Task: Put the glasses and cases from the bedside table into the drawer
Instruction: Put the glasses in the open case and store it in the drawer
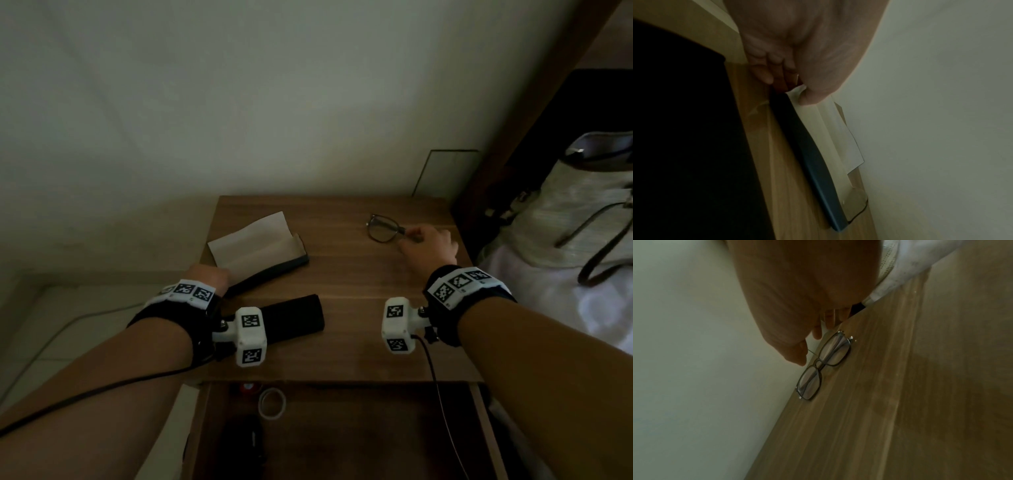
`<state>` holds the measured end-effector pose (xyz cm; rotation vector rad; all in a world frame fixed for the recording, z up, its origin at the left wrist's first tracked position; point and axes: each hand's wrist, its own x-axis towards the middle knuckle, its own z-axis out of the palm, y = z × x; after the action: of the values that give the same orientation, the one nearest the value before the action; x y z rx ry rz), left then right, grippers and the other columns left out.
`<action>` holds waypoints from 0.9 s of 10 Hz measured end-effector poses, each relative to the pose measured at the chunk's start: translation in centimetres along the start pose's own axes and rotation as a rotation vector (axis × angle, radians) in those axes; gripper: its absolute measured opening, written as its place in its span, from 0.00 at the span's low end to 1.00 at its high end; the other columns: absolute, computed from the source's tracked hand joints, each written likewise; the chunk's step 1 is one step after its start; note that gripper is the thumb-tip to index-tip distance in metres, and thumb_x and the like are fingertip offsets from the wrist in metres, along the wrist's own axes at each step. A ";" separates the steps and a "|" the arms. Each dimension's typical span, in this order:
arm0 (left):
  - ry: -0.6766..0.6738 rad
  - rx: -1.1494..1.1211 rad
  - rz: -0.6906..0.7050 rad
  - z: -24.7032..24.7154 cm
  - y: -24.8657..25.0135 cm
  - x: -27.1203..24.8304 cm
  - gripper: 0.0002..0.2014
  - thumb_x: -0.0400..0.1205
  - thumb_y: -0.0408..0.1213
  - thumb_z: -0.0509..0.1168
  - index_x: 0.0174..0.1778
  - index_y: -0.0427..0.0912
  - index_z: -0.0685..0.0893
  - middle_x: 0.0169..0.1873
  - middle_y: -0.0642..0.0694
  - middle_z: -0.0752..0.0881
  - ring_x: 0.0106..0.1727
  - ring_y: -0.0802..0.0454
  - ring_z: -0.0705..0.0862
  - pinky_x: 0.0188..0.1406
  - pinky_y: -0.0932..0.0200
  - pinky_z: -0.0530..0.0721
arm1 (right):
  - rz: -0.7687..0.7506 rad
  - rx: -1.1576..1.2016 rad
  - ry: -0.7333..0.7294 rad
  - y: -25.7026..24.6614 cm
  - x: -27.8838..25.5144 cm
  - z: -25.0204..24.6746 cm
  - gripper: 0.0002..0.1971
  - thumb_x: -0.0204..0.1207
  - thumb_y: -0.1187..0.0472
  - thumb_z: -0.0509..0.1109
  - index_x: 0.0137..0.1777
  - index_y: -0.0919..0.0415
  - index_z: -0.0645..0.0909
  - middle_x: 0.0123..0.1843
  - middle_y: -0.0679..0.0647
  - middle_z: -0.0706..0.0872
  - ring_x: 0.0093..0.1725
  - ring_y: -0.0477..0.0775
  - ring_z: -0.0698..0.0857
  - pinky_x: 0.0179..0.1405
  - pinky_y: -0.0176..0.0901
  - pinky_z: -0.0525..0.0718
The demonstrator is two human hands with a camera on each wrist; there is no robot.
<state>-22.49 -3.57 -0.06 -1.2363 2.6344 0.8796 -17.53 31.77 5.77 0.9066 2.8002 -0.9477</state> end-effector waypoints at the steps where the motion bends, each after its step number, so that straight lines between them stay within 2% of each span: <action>1: -0.343 -0.108 0.018 -2.2 0.9 -3.2 0.15 0.87 0.40 0.56 0.42 0.37 0.84 0.27 0.50 0.67 0.65 0.35 0.82 0.33 0.63 0.77 | -0.049 -0.120 -0.028 -0.1 0.7 0.6 0.25 0.75 0.50 0.66 0.72 0.48 0.72 0.76 0.60 0.68 0.76 0.67 0.65 0.74 0.61 0.65; 2: -0.335 -0.210 0.060 -1.7 1.6 -3.2 0.14 0.88 0.36 0.55 0.37 0.37 0.78 0.30 0.47 0.71 0.49 0.39 0.83 0.59 0.47 0.78 | -0.070 -0.171 -0.066 -0.1 1.4 1.1 0.32 0.75 0.49 0.65 0.79 0.48 0.63 0.81 0.60 0.65 0.81 0.66 0.60 0.78 0.63 0.59; 3: -0.340 -0.354 0.074 -1.7 2.2 -4.3 0.18 0.85 0.37 0.62 0.67 0.28 0.76 0.58 0.33 0.84 0.58 0.40 0.84 0.59 0.49 0.82 | -0.083 -0.247 -0.090 -0.3 1.9 1.5 0.38 0.73 0.50 0.67 0.82 0.49 0.56 0.84 0.58 0.61 0.84 0.63 0.56 0.81 0.63 0.55; 4: -0.311 -0.468 0.065 -1.4 2.6 -5.1 0.22 0.83 0.35 0.65 0.70 0.29 0.73 0.67 0.30 0.80 0.59 0.39 0.82 0.56 0.49 0.85 | -0.070 -0.276 -0.102 -0.5 2.3 1.8 0.38 0.73 0.50 0.67 0.82 0.51 0.57 0.84 0.59 0.61 0.84 0.63 0.57 0.81 0.65 0.53; 5: -0.325 -0.603 0.035 -1.9 2.9 -5.9 0.21 0.86 0.39 0.59 0.72 0.31 0.73 0.69 0.30 0.79 0.44 0.45 0.82 0.50 0.46 0.85 | -0.055 -0.301 -0.089 -0.4 2.5 2.2 0.34 0.73 0.46 0.65 0.79 0.54 0.65 0.79 0.62 0.66 0.80 0.66 0.63 0.80 0.63 0.58; 6: -0.308 -0.558 0.067 -2.0 3.1 -5.8 0.24 0.88 0.47 0.52 0.74 0.34 0.73 0.71 0.32 0.78 0.49 0.41 0.79 0.63 0.40 0.82 | -0.020 -0.288 -0.080 -0.2 2.2 2.6 0.29 0.74 0.48 0.66 0.73 0.60 0.72 0.76 0.64 0.68 0.75 0.68 0.69 0.76 0.61 0.67; 7: -0.301 -0.514 0.109 -1.9 2.8 -5.8 0.26 0.85 0.52 0.52 0.73 0.37 0.75 0.71 0.33 0.78 0.68 0.35 0.80 0.69 0.35 0.78 | 0.017 -0.198 -0.071 0.0 1.6 2.9 0.23 0.76 0.52 0.65 0.69 0.62 0.76 0.72 0.64 0.70 0.70 0.67 0.73 0.68 0.59 0.76; 8: -0.305 -0.474 0.151 -2.4 2.6 -6.5 0.25 0.87 0.50 0.52 0.74 0.37 0.75 0.72 0.34 0.78 0.73 0.33 0.76 0.72 0.39 0.76 | 0.057 -0.206 -0.072 0.1 1.1 3.1 0.22 0.79 0.51 0.63 0.67 0.64 0.76 0.71 0.65 0.72 0.68 0.67 0.74 0.64 0.57 0.77; 9: -0.328 -0.526 0.164 -3.0 2.5 -7.5 0.24 0.87 0.50 0.52 0.73 0.37 0.75 0.71 0.34 0.79 0.72 0.34 0.77 0.71 0.41 0.77 | 0.075 -0.152 -0.062 0.0 0.6 3.3 0.20 0.77 0.52 0.62 0.60 0.66 0.82 0.65 0.65 0.79 0.61 0.67 0.80 0.61 0.55 0.80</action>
<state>-18.93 1.12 6.00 -0.8549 2.3346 1.7192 -18.48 30.23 2.95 0.9364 2.7213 -0.7286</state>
